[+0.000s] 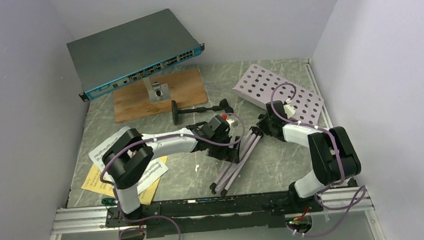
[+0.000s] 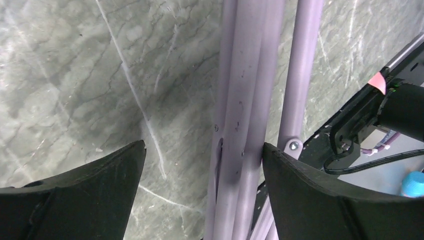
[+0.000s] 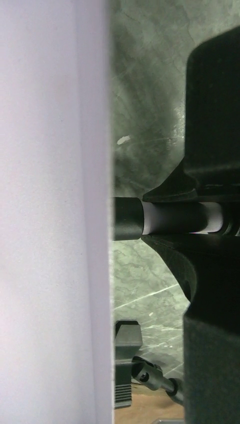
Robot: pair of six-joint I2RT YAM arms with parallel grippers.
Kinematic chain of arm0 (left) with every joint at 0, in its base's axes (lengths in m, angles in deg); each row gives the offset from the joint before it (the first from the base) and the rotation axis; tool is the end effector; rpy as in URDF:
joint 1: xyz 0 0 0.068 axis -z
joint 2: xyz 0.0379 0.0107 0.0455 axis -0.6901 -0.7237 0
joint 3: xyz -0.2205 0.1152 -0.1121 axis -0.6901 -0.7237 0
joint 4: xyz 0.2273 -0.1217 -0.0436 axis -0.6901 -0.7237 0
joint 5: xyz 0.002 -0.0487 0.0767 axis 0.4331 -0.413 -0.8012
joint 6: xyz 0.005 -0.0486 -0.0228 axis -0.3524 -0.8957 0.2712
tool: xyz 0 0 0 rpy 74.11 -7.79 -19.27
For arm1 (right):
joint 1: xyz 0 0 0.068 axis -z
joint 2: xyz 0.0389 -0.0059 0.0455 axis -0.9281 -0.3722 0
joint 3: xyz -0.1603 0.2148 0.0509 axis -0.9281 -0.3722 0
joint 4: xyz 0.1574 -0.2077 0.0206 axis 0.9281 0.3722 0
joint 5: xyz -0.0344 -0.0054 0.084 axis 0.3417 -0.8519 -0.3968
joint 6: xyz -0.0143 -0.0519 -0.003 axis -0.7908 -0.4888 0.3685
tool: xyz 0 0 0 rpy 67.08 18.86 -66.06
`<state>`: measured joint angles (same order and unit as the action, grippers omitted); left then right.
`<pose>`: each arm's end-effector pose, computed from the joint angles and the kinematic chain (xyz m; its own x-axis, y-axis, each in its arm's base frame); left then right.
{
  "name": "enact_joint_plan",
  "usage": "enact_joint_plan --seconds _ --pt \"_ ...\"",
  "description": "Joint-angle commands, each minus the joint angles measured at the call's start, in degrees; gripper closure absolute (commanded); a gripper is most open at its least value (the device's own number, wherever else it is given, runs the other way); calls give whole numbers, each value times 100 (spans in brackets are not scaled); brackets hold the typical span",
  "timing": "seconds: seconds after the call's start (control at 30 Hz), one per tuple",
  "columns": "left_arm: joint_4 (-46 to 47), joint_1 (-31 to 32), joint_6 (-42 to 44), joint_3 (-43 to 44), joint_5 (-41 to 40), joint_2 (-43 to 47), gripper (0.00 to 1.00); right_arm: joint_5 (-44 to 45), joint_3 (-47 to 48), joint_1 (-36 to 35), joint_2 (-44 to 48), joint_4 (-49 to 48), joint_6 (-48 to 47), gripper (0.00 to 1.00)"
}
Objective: Set up the instrument practice props
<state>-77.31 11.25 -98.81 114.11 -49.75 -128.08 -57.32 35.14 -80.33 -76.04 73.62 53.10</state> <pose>0.2078 -0.3097 0.1801 -0.8794 0.2955 -0.3733 0.4560 0.7480 -0.4822 0.2783 0.0543 0.1472 -0.4738 0.7548 -0.4536 0.5591 0.6558 0.5072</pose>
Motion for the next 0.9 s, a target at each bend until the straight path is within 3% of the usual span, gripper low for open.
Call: enact_joint_plan --seconds 0.0,0.17,0.37,0.57,0.87 --pt "26 66 -2 7 -141 -420 14 -458 83 124 870 -1469 127 100" --pt "-146 35 87 21 -452 -695 33 -992 -343 351 1530 -2263 -64 100" --pt "-38 -157 93 -89 -477 -593 46 -1718 -717 558 2482 -3176 -682 100" --pt "97 -245 226 114 -358 -436 62 -2570 -280 559 3077 -3443 -1434 100" --pt "32 -452 713 718 -866 -193 84 -4181 484 458 3408 -4051 -2336 100"
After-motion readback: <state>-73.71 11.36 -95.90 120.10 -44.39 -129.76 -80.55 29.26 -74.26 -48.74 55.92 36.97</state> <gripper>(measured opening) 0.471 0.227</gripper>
